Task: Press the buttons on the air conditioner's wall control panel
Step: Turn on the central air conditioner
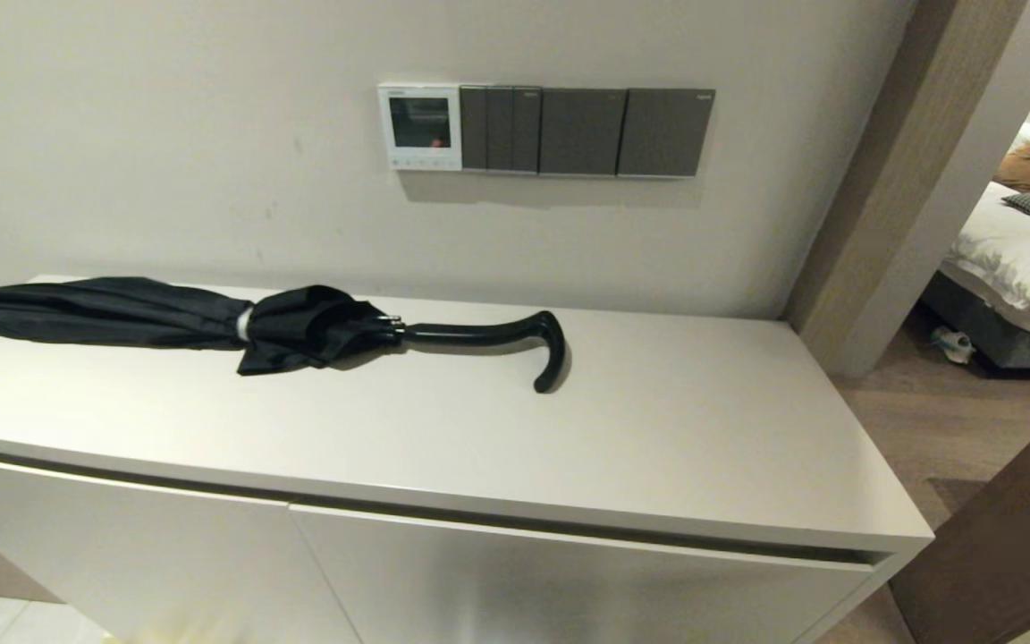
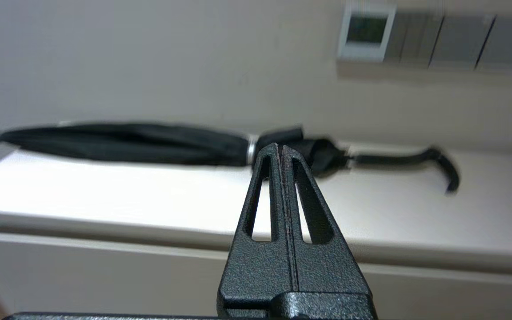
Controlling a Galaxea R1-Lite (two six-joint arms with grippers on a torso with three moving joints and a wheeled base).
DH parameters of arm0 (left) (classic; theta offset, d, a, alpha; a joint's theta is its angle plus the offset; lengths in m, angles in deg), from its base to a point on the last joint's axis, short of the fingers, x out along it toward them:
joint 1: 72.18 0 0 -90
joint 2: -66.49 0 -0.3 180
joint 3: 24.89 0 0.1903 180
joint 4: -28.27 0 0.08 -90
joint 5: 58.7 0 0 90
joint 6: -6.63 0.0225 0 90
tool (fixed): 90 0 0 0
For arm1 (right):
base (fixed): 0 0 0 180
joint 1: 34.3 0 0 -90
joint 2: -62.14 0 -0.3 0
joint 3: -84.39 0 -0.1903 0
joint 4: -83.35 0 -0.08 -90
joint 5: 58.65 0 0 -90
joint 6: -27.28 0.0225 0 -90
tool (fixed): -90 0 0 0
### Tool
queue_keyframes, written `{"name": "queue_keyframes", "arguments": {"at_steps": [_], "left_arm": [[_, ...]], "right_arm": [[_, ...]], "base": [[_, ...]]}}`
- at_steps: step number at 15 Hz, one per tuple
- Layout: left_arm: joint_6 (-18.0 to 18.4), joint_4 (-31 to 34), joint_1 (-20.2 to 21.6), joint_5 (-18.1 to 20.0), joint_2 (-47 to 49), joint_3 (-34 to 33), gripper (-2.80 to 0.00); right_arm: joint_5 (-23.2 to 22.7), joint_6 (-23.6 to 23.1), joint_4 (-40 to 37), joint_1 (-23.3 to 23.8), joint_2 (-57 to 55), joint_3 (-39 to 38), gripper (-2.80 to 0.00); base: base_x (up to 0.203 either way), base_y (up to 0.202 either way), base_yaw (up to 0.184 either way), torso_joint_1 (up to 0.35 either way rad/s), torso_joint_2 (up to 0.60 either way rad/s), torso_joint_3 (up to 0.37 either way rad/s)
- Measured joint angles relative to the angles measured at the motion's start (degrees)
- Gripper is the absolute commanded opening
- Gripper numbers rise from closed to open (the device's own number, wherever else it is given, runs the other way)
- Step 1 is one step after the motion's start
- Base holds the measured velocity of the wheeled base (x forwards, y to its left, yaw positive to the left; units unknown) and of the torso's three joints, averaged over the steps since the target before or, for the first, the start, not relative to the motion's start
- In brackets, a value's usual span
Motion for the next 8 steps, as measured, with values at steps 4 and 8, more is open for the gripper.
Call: {"name": "queue_keyframes", "arguments": {"at_steps": [4, 8], "left_arm": [[-2.76, -4.0, -0.9, 1.85, 16.03, 10.09, -2.8], [-5.34, -6.3, -5.39, 2.79, 27.89, 17.65, -2.8]], "right_arm": [[0.0, 0.0, 0.0, 0.0, 0.0, 0.0, -2.8], [0.0, -0.02, 0.0, 0.0, 0.0, 0.0, -2.8]], "base": [[0.0, 0.0, 0.0, 0.0, 0.0, 0.0], [0.0, 0.0, 0.0, 0.0, 0.0, 0.0]]}}
